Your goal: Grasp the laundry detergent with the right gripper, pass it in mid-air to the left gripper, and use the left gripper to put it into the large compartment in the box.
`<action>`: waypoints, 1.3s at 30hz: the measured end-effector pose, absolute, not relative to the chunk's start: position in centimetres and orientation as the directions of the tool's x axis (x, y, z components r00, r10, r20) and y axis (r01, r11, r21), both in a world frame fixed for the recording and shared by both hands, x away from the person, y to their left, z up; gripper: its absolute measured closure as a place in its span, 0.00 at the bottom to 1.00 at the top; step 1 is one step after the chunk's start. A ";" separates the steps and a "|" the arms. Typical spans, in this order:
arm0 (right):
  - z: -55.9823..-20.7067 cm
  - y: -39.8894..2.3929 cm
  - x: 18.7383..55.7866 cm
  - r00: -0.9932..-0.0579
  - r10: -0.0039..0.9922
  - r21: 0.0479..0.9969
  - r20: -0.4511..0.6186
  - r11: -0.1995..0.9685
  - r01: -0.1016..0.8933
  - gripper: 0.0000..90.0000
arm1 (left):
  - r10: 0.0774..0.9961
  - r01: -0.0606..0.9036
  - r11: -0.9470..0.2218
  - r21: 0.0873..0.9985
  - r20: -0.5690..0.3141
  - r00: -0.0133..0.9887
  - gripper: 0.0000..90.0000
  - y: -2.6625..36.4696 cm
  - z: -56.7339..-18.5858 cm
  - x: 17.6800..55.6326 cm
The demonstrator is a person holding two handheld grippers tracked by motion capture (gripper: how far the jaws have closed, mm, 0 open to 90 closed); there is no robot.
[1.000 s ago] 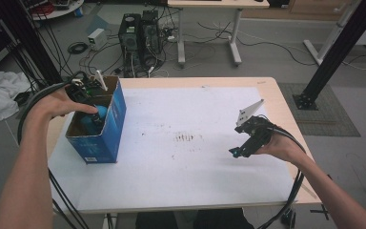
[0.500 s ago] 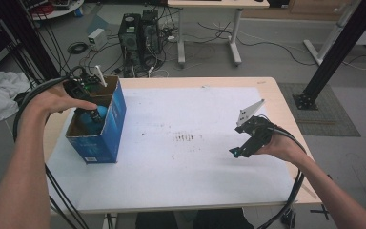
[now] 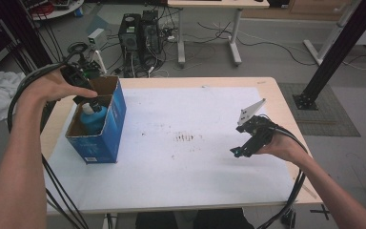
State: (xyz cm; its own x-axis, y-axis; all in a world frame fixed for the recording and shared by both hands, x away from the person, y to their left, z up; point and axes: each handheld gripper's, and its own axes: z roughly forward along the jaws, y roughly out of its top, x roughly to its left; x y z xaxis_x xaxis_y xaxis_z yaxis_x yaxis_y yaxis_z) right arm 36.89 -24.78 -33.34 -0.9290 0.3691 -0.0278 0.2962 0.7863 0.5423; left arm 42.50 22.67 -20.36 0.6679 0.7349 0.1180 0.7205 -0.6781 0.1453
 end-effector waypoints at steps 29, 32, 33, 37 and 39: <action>-32.8 -25.1 36.7 -0.923 0.384 0.538 -0.037 0.786 0.306 0.14 | 0.436 0.418 -0.892 0.175 0.085 0.896 0.24 6.3 -19.8 41.2; -32.8 -25.1 36.7 -0.922 0.386 0.539 -0.039 0.785 0.306 0.14 | 0.419 0.403 -0.900 0.164 0.075 0.905 0.24 5.5 -20.5 41.1; -32.7 -25.2 36.7 -0.921 0.388 0.538 -0.038 0.785 0.308 0.14 | 0.419 0.403 -0.900 0.164 0.075 0.905 0.24 5.5 -20.5 41.1; -32.6 -25.5 36.6 -0.918 0.395 0.543 -0.031 0.778 0.316 0.14 | 0.396 0.384 -0.909 0.162 0.048 0.917 0.24 3.9 -23.3 40.7; -32.5 -25.7 36.6 -0.917 0.398 0.542 -0.030 0.777 0.319 0.14 | 0.399 0.388 -0.907 0.163 0.043 0.916 0.24 3.7 -24.2 40.7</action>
State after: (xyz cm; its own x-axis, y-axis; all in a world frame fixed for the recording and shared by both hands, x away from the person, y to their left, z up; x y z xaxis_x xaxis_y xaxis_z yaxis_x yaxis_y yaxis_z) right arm 36.61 -25.67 -32.53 -0.9170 0.3977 -0.0305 0.3191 0.7772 0.5423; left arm 40.66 3.69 -24.18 0.9160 0.3989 0.0426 0.3876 -0.9074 0.1626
